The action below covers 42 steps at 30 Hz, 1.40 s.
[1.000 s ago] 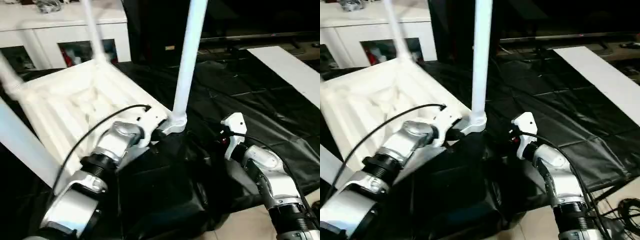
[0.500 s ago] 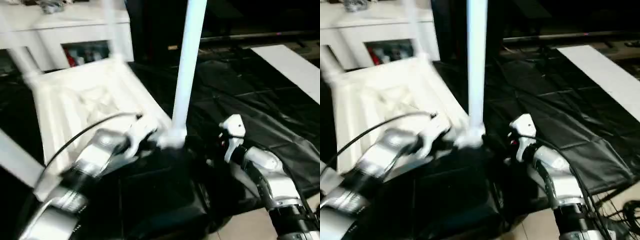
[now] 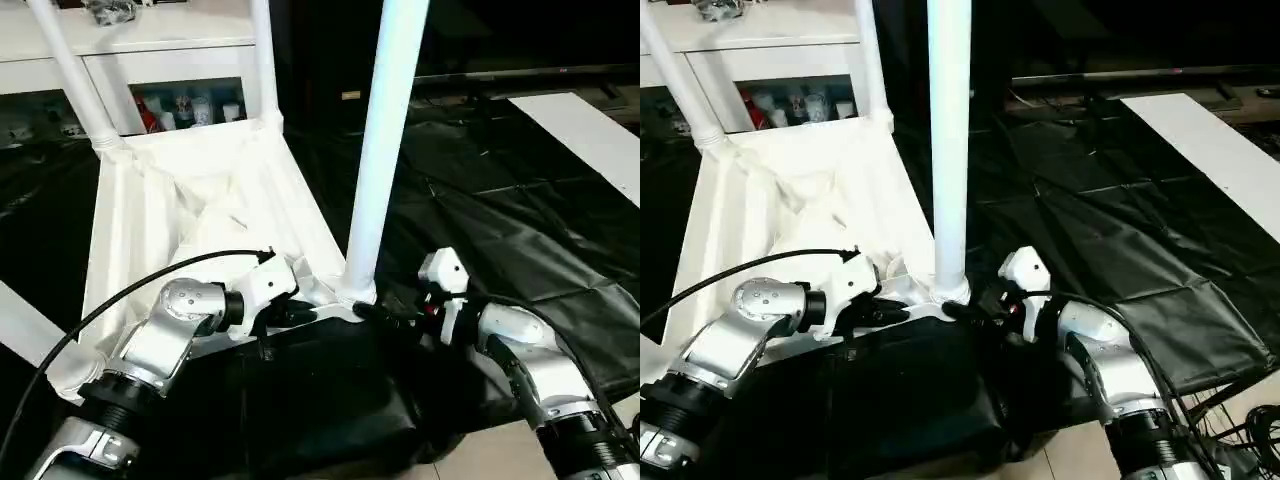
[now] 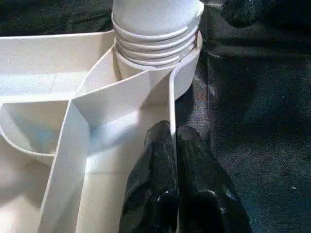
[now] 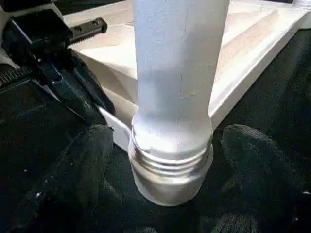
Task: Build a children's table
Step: Rotate leg to tighten
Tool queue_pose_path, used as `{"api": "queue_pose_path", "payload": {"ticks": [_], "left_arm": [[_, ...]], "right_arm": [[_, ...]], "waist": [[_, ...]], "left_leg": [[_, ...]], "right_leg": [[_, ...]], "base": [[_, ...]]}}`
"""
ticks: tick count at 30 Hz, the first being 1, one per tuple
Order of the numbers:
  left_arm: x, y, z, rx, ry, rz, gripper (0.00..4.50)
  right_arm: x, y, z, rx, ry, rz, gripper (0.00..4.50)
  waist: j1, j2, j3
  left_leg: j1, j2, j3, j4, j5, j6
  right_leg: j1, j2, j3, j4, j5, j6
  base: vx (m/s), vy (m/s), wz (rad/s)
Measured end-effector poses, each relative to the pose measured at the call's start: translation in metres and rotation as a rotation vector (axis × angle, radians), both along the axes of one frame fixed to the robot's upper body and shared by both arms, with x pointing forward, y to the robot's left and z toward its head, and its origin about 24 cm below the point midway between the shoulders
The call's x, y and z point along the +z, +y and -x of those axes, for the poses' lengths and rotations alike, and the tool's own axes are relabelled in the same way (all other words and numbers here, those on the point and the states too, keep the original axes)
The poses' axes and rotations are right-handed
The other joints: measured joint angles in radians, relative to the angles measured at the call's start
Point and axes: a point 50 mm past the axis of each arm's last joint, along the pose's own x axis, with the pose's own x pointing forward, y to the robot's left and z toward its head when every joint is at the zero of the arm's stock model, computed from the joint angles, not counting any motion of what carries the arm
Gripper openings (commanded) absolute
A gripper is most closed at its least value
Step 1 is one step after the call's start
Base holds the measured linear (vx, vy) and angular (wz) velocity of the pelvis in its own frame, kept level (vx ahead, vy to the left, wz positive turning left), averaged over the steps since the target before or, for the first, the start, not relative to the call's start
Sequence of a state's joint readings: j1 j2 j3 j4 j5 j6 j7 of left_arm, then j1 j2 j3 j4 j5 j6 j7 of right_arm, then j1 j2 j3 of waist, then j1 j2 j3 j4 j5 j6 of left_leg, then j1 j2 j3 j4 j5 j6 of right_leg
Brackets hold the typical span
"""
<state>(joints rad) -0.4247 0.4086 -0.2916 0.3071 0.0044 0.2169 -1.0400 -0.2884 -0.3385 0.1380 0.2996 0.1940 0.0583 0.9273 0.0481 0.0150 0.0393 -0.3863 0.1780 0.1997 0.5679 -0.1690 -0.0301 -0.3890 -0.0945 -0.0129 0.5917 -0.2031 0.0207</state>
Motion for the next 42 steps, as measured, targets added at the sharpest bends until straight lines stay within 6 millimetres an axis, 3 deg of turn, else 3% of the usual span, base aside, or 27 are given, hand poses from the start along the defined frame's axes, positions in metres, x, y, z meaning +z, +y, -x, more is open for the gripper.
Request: {"api": "queue_pose_path", "payload": {"ticks": [19, 25, 29, 31, 42], "left_arm": [[-0.001, 0.0, -0.002, -0.049, 0.044, -0.003, 0.01], [-0.001, 0.0, -0.003, -0.049, 0.048, -0.006, 0.0], [-0.001, 0.0, -0.003, -0.052, 0.051, -0.008, 0.0], [-0.001, 0.0, -0.003, -0.053, 0.051, -0.007, 0.0], [-0.001, 0.001, -0.003, -0.051, 0.055, -0.009, 0.0]], "right_arm": [[-0.002, 0.015, -0.016, 0.05, -0.014, 0.017, 3.96], [-0.008, 0.016, -0.016, 0.071, 0.01, 0.008, 3.3], [-0.007, 0.016, -0.019, 0.088, 0.007, 0.012, 3.12], [-0.007, 0.016, -0.02, 0.091, 0.009, 0.012, 2.78], [-0.009, 0.016, -0.021, 0.105, 0.003, 0.01, 2.61]], "waist": [[0.009, -0.001, -0.001], [0.009, -0.002, -0.001], [0.009, -0.002, -0.001], [0.009, -0.003, -0.001], [0.009, -0.003, -0.002]], "left_leg": [[0.0, 0.0, 0.0, 0.005, 0.0, 0.0], [0.0, 0.001, -0.001, 0.007, 0.0, 0.0], [0.0, 0.001, -0.001, 0.008, 0.0, 0.0], [0.0, 0.001, -0.001, 0.008, 0.0, 0.0], [0.0, 0.001, -0.001, 0.009, 0.0, 0.0]], "right_leg": [[0.001, 0.0, 0.0, 0.004, 0.0, -0.001], [0.001, 0.0, 0.0, 0.005, 0.001, -0.001], [0.001, 0.0, 0.0, 0.005, 0.001, -0.001], [0.002, 0.0, 0.0, 0.005, 0.001, -0.001], [0.002, 0.0, 0.0, 0.007, 0.001, -0.001]], "base": [[0.0, 0.0, 0.0], [0.0, 0.0, 0.0], [0.0, 0.0, 0.0], [0.0, 0.0, 0.0], [0.0, 0.0, 0.0]]}}
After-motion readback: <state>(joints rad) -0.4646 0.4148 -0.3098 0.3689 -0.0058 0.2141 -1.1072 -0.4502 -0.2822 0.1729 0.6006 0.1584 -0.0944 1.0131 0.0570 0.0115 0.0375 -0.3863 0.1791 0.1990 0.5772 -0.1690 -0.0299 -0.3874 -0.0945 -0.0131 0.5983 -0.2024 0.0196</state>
